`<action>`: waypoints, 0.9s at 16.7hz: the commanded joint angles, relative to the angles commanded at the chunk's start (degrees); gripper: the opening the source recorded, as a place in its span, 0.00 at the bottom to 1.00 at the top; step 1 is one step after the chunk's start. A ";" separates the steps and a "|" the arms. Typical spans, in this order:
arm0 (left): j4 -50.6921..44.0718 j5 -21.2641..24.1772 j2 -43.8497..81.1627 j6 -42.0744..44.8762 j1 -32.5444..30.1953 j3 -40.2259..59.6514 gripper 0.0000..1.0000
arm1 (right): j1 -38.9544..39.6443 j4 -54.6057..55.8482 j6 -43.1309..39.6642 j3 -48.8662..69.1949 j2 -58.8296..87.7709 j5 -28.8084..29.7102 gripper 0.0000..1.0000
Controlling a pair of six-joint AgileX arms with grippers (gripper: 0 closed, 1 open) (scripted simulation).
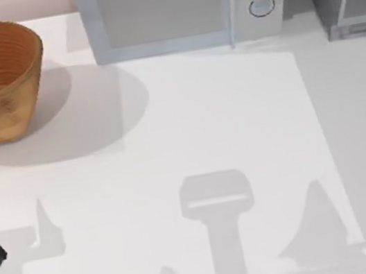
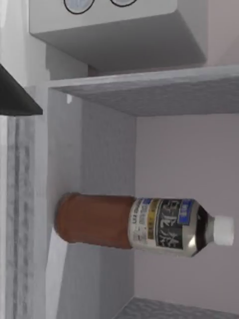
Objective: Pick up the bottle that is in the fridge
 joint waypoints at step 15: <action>0.00 0.00 0.00 0.00 0.00 0.00 1.00 | -12.27 38.04 0.60 4.23 42.81 -11.99 1.00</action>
